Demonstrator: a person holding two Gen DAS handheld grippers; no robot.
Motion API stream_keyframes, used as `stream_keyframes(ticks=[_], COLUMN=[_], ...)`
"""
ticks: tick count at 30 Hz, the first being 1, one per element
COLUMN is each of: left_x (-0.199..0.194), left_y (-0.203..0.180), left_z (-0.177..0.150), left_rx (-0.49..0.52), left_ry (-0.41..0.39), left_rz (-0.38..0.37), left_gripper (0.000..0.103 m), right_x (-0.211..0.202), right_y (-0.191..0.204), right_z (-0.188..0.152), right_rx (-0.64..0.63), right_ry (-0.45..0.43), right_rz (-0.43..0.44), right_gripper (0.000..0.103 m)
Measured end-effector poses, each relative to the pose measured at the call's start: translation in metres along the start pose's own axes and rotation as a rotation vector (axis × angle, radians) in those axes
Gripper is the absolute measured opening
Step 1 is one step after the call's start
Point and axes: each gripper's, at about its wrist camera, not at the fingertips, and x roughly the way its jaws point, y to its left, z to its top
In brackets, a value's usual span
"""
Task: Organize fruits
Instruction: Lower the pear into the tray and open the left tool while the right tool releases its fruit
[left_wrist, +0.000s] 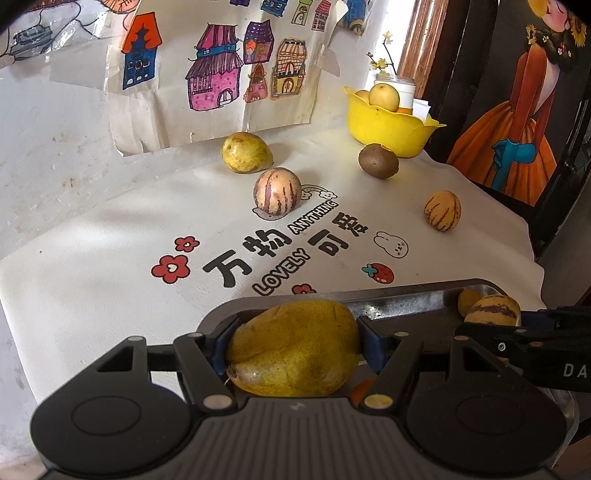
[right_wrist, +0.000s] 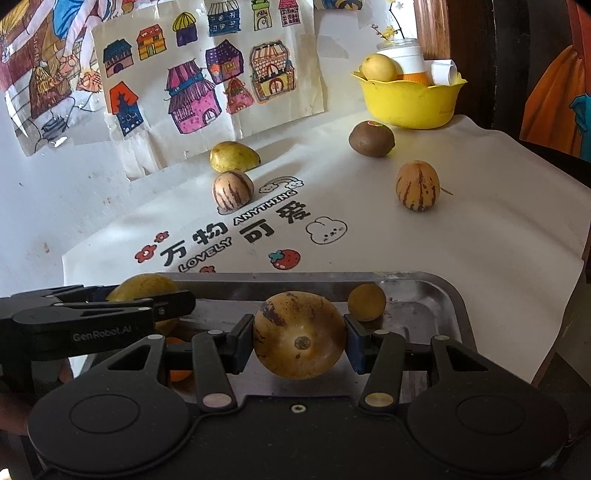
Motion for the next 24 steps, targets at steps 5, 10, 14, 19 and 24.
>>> stream_keyframes(ticks=[5, 10, 14, 19, 24], left_x=[0.001, 0.001, 0.001, 0.002, 0.002], left_y=[-0.001, -0.001, -0.001, -0.001, -0.001], left_z=[-0.001, 0.0, 0.0, 0.0, 0.0], left_rx=[0.002, 0.003, 0.004, 0.01, 0.01], left_ry=[0.003, 0.003, 0.004, 0.004, 0.007], left_rz=[0.001, 0.001, 0.001, 0.004, 0.006], left_gripper=[0.071, 0.072, 0.072, 0.072, 0.072], right_x=[0.005, 0.009, 0.011, 0.015, 0.014], right_y=[-0.001, 0.004, 0.006, 0.005, 0.004], right_z=[-0.004, -0.006, -0.008, -0.011, -0.012], right_rx=[-0.008, -0.038, -0.058, -0.061, -0.063], right_ry=[0.009, 0.014, 0.016, 0.023, 0.015], right_rz=[-0.01, -0.024, -0.035, -0.039, -0.036], right_gripper=[0.052, 0.052, 0.052, 0.052, 0.053])
